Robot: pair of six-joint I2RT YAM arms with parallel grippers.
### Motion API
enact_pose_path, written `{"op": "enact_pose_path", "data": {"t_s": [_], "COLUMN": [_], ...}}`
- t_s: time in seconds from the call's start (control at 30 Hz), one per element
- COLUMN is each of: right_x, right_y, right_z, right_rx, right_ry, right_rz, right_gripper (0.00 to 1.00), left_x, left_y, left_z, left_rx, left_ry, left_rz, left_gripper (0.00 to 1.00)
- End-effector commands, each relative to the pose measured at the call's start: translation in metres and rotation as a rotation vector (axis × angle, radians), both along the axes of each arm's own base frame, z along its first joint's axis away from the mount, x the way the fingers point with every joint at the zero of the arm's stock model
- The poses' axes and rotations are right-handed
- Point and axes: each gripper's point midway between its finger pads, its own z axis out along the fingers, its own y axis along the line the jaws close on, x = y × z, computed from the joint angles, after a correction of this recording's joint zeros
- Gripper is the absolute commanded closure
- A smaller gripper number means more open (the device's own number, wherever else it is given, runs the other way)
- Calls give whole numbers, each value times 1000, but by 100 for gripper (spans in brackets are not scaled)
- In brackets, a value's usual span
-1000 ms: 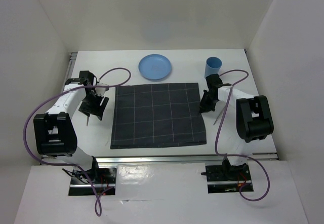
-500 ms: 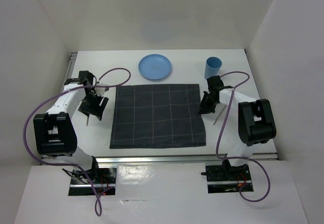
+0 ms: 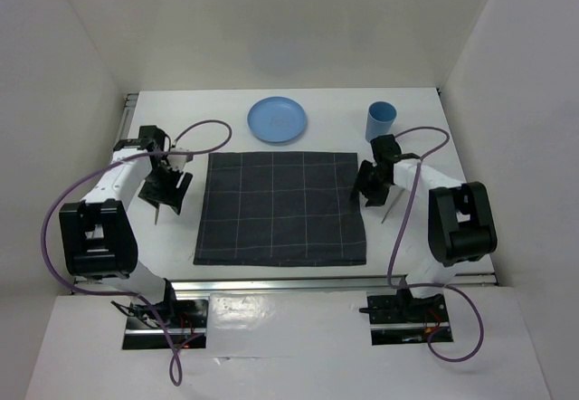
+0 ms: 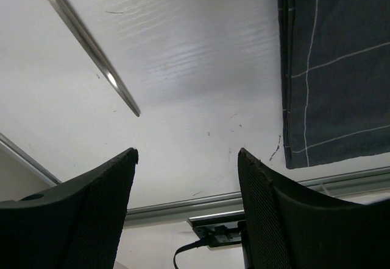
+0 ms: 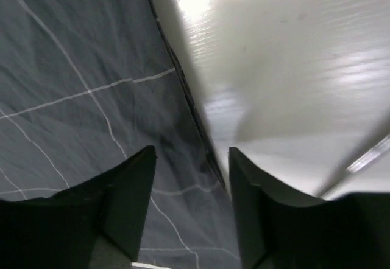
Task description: Set the dinner table for one person
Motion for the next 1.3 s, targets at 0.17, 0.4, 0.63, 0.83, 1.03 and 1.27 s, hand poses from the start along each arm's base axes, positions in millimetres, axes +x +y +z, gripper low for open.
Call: {"op": "enact_pose_path", "data": {"t_s": [0.17, 0.4, 0.63, 0.83, 1.03, 1.27], "right_x": [31, 43, 104, 187, 257, 276], "right_y": [-27, -18, 67, 115, 137, 159], "right_z": [94, 109, 140, 157, 105, 41], "right_rx": [-129, -108, 37, 105, 215, 284], "right_ry": [-227, -224, -408, -490, -500, -410], "right_rz": [-26, 50, 235, 181, 86, 34], "right_gripper": [23, 25, 28, 26, 28, 28], "left_x": [24, 21, 26, 18, 11, 13], "left_y": [29, 51, 61, 52, 52, 50], "left_z": [15, 0, 6, -6, -15, -18], "left_rx": [60, 124, 101, 61, 68, 56], "left_ry": [-93, -65, -36, 0, 19, 7], "left_rz": [34, 42, 152, 196, 206, 223], "left_gripper": [26, 26, 26, 26, 26, 27]}}
